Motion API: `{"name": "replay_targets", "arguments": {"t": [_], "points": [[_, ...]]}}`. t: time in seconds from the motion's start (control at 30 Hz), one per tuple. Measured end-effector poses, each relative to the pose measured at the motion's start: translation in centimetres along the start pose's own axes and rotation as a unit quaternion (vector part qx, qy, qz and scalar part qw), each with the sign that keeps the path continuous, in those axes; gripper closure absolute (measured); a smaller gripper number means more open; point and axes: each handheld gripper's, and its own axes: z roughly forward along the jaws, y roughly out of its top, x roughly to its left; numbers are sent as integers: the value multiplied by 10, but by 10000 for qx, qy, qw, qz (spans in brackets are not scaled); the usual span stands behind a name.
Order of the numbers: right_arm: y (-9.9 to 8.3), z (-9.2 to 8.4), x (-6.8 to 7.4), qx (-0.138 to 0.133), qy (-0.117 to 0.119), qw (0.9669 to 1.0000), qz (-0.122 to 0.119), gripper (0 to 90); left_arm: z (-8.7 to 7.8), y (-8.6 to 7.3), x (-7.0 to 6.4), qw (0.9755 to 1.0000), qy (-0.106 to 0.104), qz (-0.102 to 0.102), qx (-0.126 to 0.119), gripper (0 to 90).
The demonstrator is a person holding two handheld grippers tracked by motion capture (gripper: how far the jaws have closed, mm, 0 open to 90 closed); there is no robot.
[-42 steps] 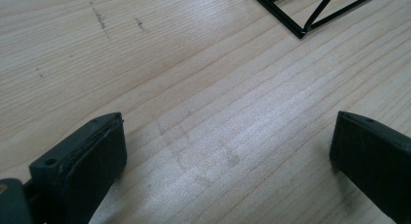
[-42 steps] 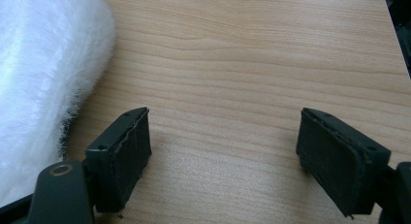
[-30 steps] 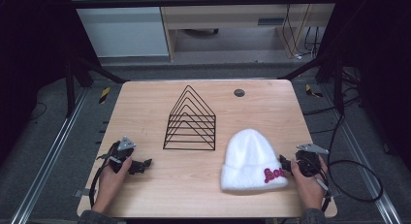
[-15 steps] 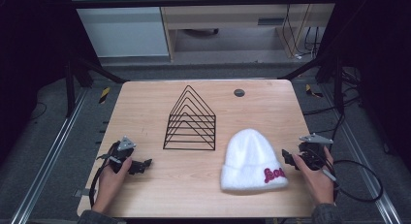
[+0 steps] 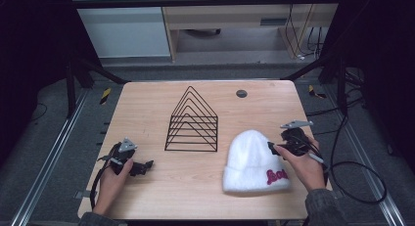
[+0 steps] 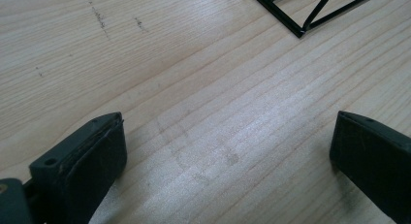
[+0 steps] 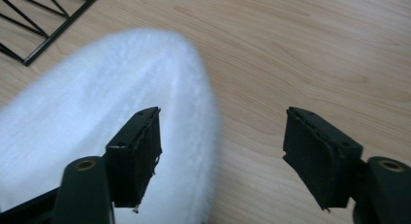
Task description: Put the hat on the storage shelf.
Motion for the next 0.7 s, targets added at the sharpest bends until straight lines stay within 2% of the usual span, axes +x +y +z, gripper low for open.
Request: {"name": "replay_targets", "arguments": {"t": [0.03, 0.13, 0.17, 0.4, 0.57, 0.6, 0.7], "points": [[7, 6, 5, 73, 64, 9999, -107, 338, 0, 0, 0, 10000, -2, -7, 3, 0], [12, 10, 9, 149, 114, 9997, -162, 358, 0, 0, 0, 10000, 1, 10, 1, 0], [17, 15, 12, 246, 216, 9993, -177, 373, 0, 0, 0, 10000, 1, 15, 2, 0], [32, 26, 20, 442, 320, 9980, -318, 400, 0, 0, 0, 10000, 1, 10, 0, 0], [38, 35, 20, 477, 348, 9979, -259, 395, 0, 0, 0, 10000, 2, 12, 2, 0], [40, 40, 21, 469, 420, 9979, -175, 380, 0, 0, 0, 10000, 2, 13, 1, 0], [44, 44, 25, 502, 422, 9977, -142, 346, 0, 0, 0, 10000, 2, 12, 2, 0]]}}
